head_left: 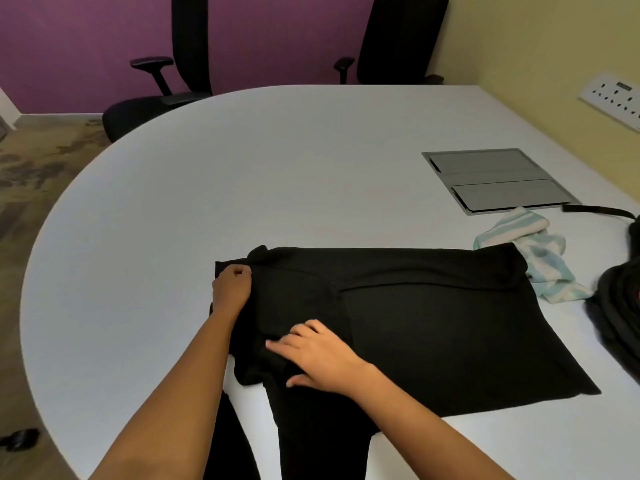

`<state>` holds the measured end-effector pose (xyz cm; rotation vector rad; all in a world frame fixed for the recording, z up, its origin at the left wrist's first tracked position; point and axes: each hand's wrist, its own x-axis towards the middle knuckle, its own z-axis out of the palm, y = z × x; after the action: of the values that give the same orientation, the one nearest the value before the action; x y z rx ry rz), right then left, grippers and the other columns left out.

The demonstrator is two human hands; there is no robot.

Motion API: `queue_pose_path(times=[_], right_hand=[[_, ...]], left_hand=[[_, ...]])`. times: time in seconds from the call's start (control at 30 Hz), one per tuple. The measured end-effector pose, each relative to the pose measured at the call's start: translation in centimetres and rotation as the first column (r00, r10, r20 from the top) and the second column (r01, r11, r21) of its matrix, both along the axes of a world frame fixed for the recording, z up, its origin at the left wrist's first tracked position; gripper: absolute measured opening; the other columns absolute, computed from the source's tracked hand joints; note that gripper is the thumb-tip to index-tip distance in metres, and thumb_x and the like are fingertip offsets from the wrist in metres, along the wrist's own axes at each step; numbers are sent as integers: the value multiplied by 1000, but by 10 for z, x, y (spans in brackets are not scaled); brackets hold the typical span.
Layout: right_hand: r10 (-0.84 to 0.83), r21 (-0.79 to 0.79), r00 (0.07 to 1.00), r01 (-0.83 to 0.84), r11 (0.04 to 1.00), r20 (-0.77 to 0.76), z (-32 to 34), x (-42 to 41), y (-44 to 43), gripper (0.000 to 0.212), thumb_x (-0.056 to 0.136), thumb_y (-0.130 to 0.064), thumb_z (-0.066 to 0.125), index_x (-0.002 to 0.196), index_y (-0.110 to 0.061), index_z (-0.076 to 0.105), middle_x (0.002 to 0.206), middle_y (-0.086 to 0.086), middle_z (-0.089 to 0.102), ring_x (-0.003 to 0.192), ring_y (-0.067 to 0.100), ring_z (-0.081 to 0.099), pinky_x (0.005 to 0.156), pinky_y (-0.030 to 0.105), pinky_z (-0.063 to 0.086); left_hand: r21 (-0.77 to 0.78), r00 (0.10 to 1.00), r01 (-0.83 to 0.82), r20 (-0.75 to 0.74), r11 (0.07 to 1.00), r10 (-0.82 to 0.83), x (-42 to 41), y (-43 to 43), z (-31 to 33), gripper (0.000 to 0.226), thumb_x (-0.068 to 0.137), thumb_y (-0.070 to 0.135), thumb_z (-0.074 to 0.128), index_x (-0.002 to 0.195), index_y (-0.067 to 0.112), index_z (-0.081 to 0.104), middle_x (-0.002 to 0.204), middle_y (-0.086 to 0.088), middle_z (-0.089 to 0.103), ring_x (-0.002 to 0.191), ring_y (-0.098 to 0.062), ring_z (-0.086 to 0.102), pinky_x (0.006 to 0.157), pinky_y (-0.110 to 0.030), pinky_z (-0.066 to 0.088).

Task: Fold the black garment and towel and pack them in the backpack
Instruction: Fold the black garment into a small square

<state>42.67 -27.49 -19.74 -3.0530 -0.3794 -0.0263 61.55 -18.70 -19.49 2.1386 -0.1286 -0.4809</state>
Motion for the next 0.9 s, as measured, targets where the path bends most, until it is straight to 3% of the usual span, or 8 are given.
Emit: queue_pose_path(times=[0.13, 0.27, 0.37, 0.5, 0.63, 0.73, 0.8, 0.9], right_hand=[[-136, 297, 983, 94, 950, 122, 15, 7, 8, 34, 74, -19, 67, 108, -21, 66, 100, -6, 65, 91, 17, 58, 83, 27, 35], [-308, 759, 943, 107, 642, 128, 67, 10, 25, 20, 89, -17, 58, 108, -15, 60, 105, -4, 61, 96, 11, 56, 87, 25, 45], [-198, 859, 973, -1, 513, 119, 99, 18, 49, 24, 81, 2, 55, 104, -3, 61, 102, 7, 63, 97, 16, 58, 91, 26, 44], [34, 917, 999, 18, 397, -35, 106, 23, 76, 28, 76, 8, 49, 101, 4, 62, 101, 18, 64, 95, 26, 60, 89, 27, 46], [147, 741, 961, 79, 666, -234, 68, 17, 73, 31, 80, -7, 58, 110, -14, 62, 108, 7, 66, 99, 22, 61, 91, 39, 50], [238, 530, 851, 55, 846, -468, 34, 10, 75, 40, 81, -21, 63, 120, -28, 58, 114, 3, 65, 104, 22, 60, 90, 41, 51], [308, 527, 778, 35, 849, -547, 26, 8, 71, 44, 83, -23, 67, 126, -23, 56, 119, 6, 64, 108, 21, 59, 96, 36, 48], [270, 640, 759, 239, 731, -592, 37, 11, 38, 40, 85, -18, 69, 124, -14, 59, 115, 7, 66, 93, 8, 60, 83, 4, 41]], left_hand=[[-33, 996, 44, 81, 998, -41, 8, -3, 16, 24, 96, 24, 47, 111, 14, 62, 111, -9, 66, 102, -26, 62, 94, -39, 49], [-301, 994, 82, -42, 950, -100, 14, -3, 47, 20, 97, 28, 48, 106, 18, 63, 105, -5, 69, 93, -18, 65, 88, -34, 53], [-429, 967, 187, -77, 884, -242, 12, -2, 73, 28, 99, 32, 43, 110, 17, 63, 100, 0, 68, 91, -14, 66, 79, -27, 53], [-326, 945, 297, -39, 898, -326, 19, -1, 78, 26, 100, 27, 41, 115, 17, 60, 103, -1, 66, 93, -17, 65, 78, -24, 52], [-146, 966, 249, -31, 958, -256, 26, 1, 52, 24, 99, 24, 45, 113, 14, 62, 102, -3, 66, 93, -19, 63, 74, -22, 50], [-3, 993, 122, 7, 993, -122, 27, -2, 28, 26, 96, 24, 48, 111, 10, 64, 105, -6, 67, 99, -24, 62, 87, -33, 51], [95, 994, 81, 65, 992, -87, 24, -7, 21, 31, 95, 26, 47, 114, 8, 63, 114, -10, 65, 105, -28, 60, 92, -35, 48], [174, 990, 66, 115, 983, -87, 22, -17, 19, 33, 95, 30, 48, 117, 9, 60, 121, -11, 61, 109, -28, 57, 86, -33, 45]])
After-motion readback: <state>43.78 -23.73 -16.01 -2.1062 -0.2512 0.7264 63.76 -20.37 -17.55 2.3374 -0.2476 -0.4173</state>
